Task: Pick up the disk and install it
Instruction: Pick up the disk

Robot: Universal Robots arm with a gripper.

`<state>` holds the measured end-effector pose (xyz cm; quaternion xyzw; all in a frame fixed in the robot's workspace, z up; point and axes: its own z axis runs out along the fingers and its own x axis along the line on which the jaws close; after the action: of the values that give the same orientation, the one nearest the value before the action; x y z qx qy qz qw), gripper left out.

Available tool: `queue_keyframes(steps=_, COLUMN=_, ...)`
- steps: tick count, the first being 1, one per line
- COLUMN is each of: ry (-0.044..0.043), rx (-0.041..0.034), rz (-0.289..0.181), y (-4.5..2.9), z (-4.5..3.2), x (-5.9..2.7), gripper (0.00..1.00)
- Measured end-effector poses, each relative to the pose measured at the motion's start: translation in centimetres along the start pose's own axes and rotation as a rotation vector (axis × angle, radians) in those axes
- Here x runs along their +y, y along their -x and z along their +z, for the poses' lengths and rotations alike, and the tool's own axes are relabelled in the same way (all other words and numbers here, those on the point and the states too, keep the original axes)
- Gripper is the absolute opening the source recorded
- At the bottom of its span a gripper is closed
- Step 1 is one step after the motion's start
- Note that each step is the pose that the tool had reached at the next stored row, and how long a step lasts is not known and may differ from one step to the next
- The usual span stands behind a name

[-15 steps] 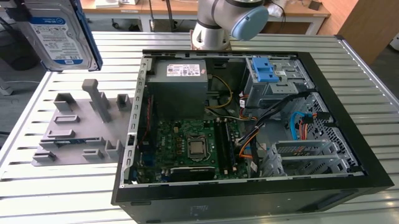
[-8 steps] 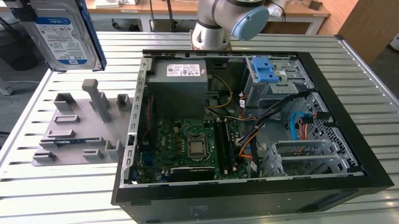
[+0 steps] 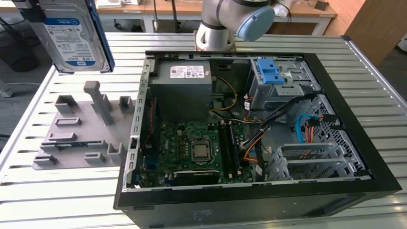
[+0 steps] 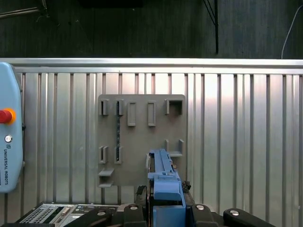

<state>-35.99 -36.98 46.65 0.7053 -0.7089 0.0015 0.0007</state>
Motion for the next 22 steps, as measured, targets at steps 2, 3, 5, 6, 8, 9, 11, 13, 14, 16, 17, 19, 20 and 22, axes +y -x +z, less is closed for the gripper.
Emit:
queue_keyframes(steps=2, ry=0.0, rx=0.0, rz=0.0, y=0.0, z=0.0, x=-0.26, gripper=0.36)
queue_keyframes(steps=3, ry=0.0, rx=0.0, rz=0.0, y=0.0, z=0.0, x=-0.4, gripper=0.36)
queue_keyframes(steps=5, ry=-0.0001, rx=0.0, rz=0.0, y=0.0, z=0.01, x=-0.65, gripper=0.36)
queue_keyframes(steps=6, ry=0.0, rx=0.0, rz=0.0, y=0.0, z=0.01, x=-0.78, gripper=0.36)
queue_keyframes(steps=8, ry=0.0, rx=0.0, rz=0.0, y=0.0, z=0.01, x=-1.04, gripper=0.36)
queue_keyframes(steps=9, ry=0.0, rx=0.0, rz=0.0, y=0.0, z=0.01, x=-1.16, gripper=0.36)
queue_keyframes(steps=11, ry=-0.0001, rx=-0.0001, rz=0.0, y=0.0, z=0.02, x=-1.4, gripper=0.36)
queue_keyframes(steps=13, ry=0.0, rx=0.0, rz=0.0, y=0.0, z=0.01, x=-1.64, gripper=0.36)
queue_keyframes(steps=14, ry=0.0, rx=0.0, rz=0.0, y=0.0, z=0.02, x=-1.75, gripper=0.36)
queue_keyframes(steps=16, ry=0.0, rx=0.0, rz=0.0, y=0.0, z=0.01, x=-1.99, gripper=0.36)
queue_keyframes(steps=17, ry=0.0, rx=0.0, rz=0.0, y=0.0, z=0.02, x=-2.12, gripper=0.36)
queue_keyframes(steps=19, ry=0.0, rx=0.0001, rz=0.0, y=0.0, z=0.01, x=-2.38, gripper=0.36)
queue_keyframes(steps=20, ry=0.0, rx=0.0, rz=0.0, y=0.0, z=0.02, x=-2.54, gripper=0.36)
queue_keyframes(steps=22, ry=-0.0001, rx=0.0, rz=0.0, y=0.0, z=0.02, x=-2.93, gripper=0.36)
